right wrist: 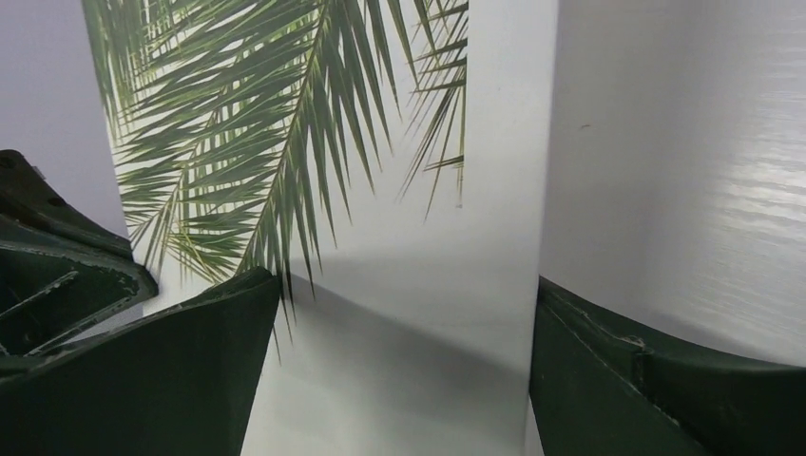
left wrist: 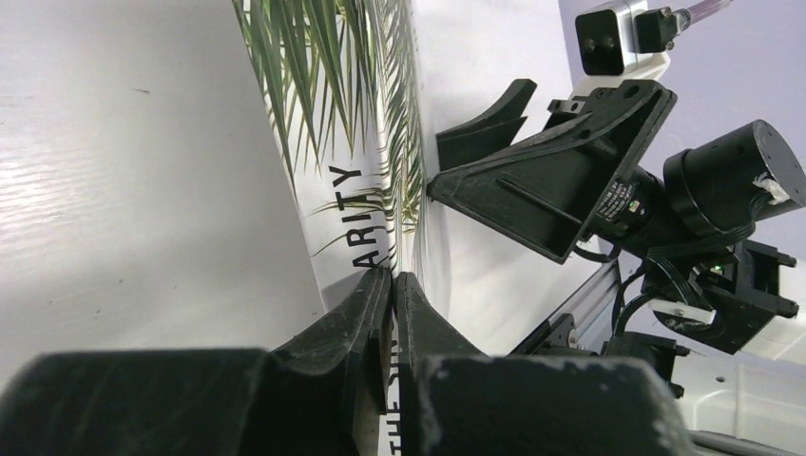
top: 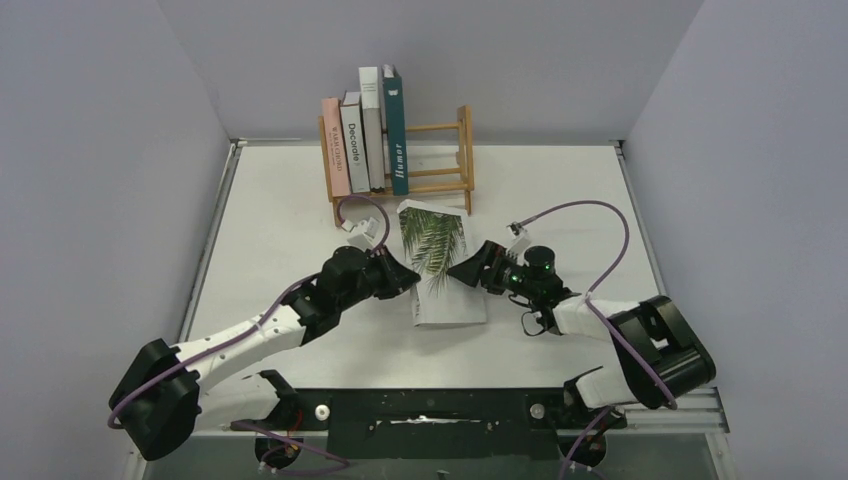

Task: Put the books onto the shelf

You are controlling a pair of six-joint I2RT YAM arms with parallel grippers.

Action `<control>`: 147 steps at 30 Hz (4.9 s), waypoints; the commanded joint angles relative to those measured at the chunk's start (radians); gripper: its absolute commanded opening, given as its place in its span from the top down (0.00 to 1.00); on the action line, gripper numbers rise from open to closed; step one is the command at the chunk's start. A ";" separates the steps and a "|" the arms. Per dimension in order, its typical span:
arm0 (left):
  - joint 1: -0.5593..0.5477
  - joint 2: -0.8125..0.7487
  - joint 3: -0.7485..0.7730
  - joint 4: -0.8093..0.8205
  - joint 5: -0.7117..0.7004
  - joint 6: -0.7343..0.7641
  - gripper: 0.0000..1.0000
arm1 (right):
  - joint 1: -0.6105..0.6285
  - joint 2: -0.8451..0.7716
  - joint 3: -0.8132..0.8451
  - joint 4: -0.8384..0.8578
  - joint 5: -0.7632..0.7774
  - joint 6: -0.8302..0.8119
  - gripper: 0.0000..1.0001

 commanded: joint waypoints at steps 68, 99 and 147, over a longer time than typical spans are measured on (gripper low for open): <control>-0.351 0.290 0.537 -0.304 -0.472 0.251 1.00 | 0.049 -0.370 0.549 -0.999 0.428 -0.015 0.12; -0.514 0.412 0.676 -0.350 -0.586 0.271 1.00 | 0.054 -0.575 0.291 -0.979 0.416 0.086 0.10; -0.634 0.523 0.649 -0.085 -0.393 0.218 0.70 | 0.094 -0.755 0.224 -1.322 0.500 0.166 0.10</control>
